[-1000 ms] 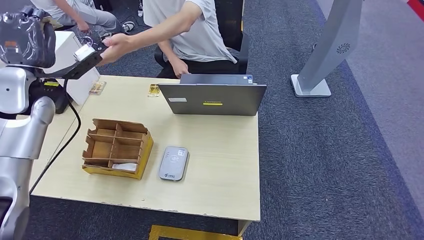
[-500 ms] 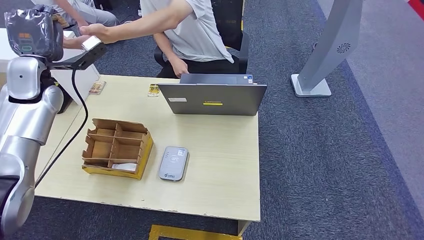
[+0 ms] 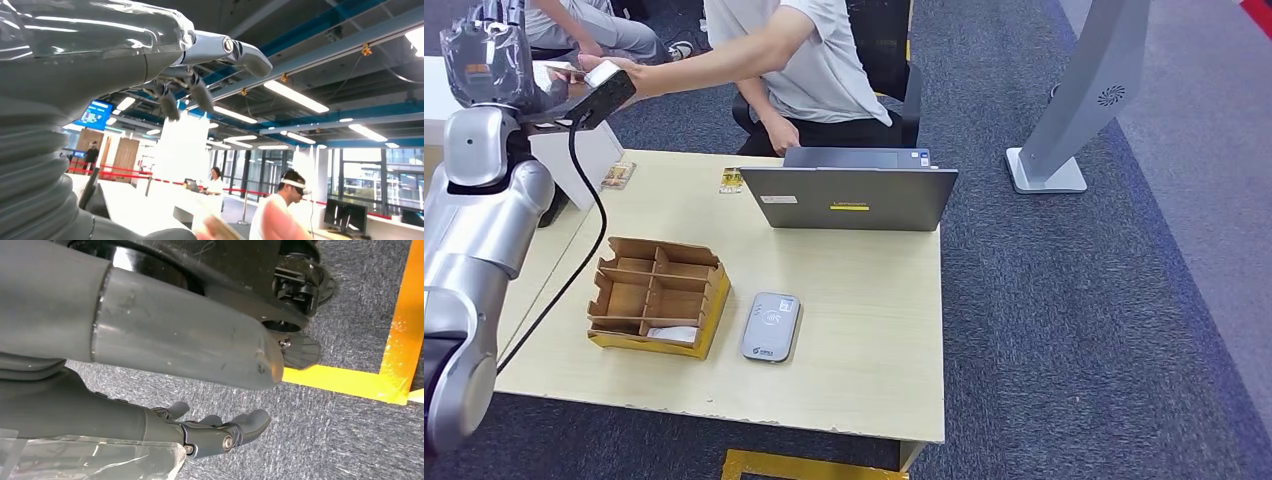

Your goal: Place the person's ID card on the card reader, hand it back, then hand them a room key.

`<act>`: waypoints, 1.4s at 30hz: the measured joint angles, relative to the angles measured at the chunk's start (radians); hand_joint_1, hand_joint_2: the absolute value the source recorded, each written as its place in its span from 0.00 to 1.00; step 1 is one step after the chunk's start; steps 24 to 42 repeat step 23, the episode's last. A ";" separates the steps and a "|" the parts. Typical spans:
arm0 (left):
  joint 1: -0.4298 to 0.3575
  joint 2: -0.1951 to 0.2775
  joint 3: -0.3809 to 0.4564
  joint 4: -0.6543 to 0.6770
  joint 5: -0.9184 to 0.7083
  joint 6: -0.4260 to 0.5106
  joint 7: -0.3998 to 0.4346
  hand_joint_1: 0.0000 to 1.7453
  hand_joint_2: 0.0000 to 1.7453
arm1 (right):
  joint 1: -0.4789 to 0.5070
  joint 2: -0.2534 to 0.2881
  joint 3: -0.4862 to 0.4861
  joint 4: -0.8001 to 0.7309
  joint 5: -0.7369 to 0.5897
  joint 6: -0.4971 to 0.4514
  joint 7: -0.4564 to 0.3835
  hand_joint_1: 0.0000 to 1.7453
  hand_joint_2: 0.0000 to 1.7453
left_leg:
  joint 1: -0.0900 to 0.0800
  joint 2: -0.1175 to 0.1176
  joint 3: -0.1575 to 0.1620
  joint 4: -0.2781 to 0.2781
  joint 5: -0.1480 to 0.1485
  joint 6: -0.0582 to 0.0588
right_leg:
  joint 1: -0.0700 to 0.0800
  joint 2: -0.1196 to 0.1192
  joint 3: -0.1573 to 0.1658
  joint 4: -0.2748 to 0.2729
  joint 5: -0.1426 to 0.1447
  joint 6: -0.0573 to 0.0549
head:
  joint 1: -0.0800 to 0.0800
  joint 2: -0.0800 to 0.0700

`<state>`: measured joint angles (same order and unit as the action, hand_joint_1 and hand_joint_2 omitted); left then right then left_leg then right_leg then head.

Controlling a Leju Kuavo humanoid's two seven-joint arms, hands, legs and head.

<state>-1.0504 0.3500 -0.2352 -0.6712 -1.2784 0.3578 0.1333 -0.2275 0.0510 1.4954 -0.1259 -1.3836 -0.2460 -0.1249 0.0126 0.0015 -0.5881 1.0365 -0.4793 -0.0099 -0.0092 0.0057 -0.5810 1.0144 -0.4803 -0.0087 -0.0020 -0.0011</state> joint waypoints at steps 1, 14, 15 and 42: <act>-0.001 0.001 0.000 0.007 0.004 0.002 -0.002 0.00 1.00 | -0.001 0.002 0.000 0.000 0.001 -0.001 0.002 0.00 0.00 | 0.000 0.000 0.000 0.000 0.000 0.000 | 0.000 0.000 0.000 0.000 0.000 0.000 | 0.000 0.000; 0.030 0.021 0.002 0.046 0.082 0.048 -0.061 0.00 1.00 | 0.001 0.007 0.000 0.000 -0.007 -0.010 0.000 0.00 0.00 | 0.000 -0.001 -0.001 0.000 0.000 0.000 | 0.000 0.000 0.000 0.000 0.000 0.000 | 0.000 0.000; 0.034 0.022 0.003 0.046 0.093 0.052 -0.068 0.00 1.00 | 0.001 0.007 0.000 0.000 -0.010 -0.011 -0.002 0.00 0.00 | 0.000 -0.001 -0.001 0.000 0.000 0.000 | 0.000 -0.001 0.000 0.000 0.000 0.000 | 0.000 0.000; 0.397 0.051 0.118 -0.291 0.500 0.198 -0.305 0.00 1.00 | 0.035 0.007 -0.006 0.000 -0.077 -0.028 -0.066 0.00 0.00 | -0.001 0.006 0.002 -0.002 -0.003 -0.001 | -0.002 0.007 0.000 0.000 -0.002 -0.001 | 0.000 0.000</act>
